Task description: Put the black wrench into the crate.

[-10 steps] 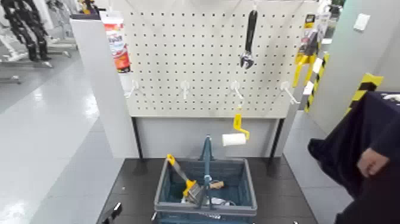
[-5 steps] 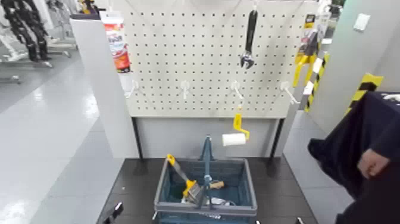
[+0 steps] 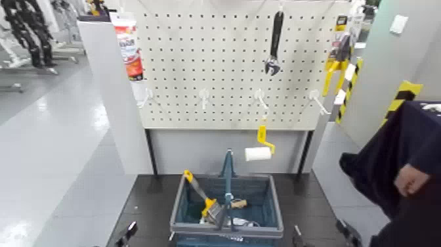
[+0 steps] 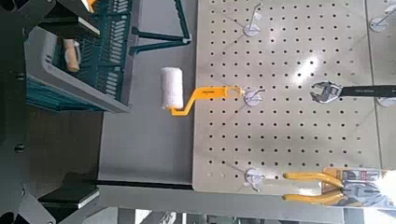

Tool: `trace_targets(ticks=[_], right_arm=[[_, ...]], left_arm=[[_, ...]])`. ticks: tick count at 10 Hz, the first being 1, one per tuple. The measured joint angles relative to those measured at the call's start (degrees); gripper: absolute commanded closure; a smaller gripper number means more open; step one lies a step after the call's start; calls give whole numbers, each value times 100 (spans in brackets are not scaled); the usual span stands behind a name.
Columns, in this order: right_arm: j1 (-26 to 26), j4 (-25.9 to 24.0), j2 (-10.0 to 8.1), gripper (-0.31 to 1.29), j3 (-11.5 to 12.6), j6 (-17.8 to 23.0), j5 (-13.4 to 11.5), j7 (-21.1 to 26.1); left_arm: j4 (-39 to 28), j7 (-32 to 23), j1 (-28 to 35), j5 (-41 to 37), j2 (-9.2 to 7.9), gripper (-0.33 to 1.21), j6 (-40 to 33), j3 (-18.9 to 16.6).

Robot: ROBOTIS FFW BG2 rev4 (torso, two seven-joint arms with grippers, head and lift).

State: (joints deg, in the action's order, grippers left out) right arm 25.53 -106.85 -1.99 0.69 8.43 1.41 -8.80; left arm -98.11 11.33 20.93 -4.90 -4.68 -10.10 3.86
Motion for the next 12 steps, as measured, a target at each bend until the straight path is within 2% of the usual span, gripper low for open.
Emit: trace_targets(ticks=[3, 4, 6, 8, 11, 12], right_arm=[[-667, -17, 38, 13, 455, -483, 253, -442], [-894, 12, 31, 13, 550, -573, 291, -517], [-1458, 95, 2, 12, 694, -898, 286, -1016], [-1969, 231, -23, 12, 742, -1034, 272, -1204], [-2779, 592, -112, 13, 678, -986, 279, -1460], [-3021, 742, -164, 13, 640, -935, 351, -1515]], left_arm=[[35, 9, -60, -51, -32, 18, -8, 63], [50, 9, -76, -74, -40, 18, -14, 84], [55, 9, -108, -89, -68, 18, -18, 130], [69, 9, -150, -123, -123, 18, -19, 197], [84, 9, -199, -140, -147, 18, -19, 248], [94, 10, -221, -150, -160, 18, -20, 274]])
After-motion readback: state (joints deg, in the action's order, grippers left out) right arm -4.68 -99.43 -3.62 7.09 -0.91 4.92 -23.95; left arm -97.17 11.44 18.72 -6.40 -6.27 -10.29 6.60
